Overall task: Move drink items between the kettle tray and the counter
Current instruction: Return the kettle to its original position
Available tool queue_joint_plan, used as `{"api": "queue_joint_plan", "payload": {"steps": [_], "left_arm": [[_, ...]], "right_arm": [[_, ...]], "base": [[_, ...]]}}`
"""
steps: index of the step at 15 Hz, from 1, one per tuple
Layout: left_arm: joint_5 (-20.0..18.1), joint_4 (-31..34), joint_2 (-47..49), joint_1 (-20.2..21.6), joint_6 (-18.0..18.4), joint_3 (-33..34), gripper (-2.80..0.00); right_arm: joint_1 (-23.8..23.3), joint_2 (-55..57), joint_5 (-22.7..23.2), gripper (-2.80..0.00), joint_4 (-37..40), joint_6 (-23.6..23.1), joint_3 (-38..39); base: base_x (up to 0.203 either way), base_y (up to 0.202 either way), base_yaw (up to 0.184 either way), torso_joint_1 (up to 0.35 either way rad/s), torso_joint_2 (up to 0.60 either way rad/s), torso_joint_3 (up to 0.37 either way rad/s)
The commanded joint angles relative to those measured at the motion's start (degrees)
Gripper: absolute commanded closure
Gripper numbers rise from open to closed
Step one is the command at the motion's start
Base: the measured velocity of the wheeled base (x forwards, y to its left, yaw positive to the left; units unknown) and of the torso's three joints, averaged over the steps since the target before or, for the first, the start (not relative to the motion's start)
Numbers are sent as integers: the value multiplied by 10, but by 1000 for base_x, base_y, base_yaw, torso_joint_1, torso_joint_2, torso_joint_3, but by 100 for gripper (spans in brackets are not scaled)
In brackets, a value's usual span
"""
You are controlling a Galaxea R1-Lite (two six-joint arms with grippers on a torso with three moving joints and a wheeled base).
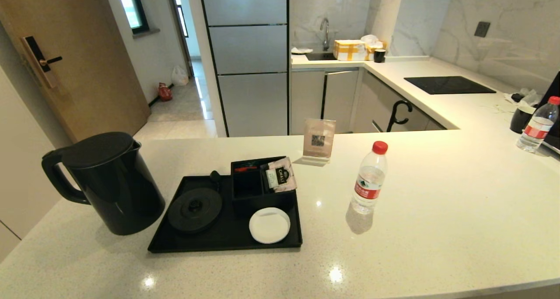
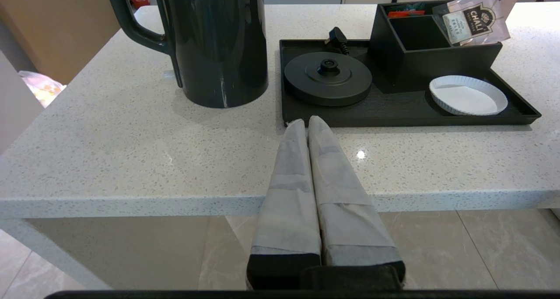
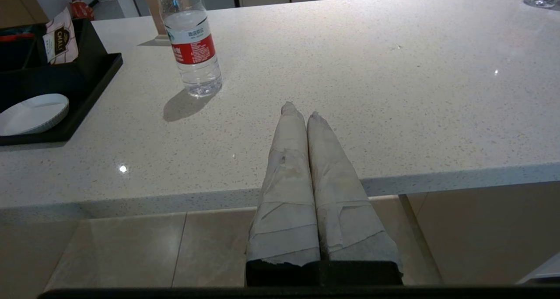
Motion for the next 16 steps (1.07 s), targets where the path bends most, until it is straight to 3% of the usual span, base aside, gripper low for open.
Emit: {"api": "queue_joint_plan", "payload": {"steps": [1,3,5,7,11,14,16], "left_arm": [[0,0,1,0,0,0,0],[1,1,1,0,5,0,0],[1,13,3,0,34,-6,0],[3,35,20,0,45,-50,0],[28,108,165,1,-21,-253,0],[83,134,235,4,-47,-294,0],[118,120,370,36,-57,-310,0]], "right_arm": [[0,2,0,0,0,0,0],[0,2,0,0,0,0,0],[0,2,0,0,0,2,0],[0,2,0,0,0,2,0],[0,2,0,0,0,2,0],[0,2,0,0,0,2,0],[0,2,0,0,0,2,0]], "base": [[0,0,0,0,0,0],[0,0,0,0,0,0],[0,0,0,0,0,0],[0,0,0,0,0,0],[0,0,0,0,0,0],[0,0,0,0,0,0],[0,0,0,0,0,0]]}}
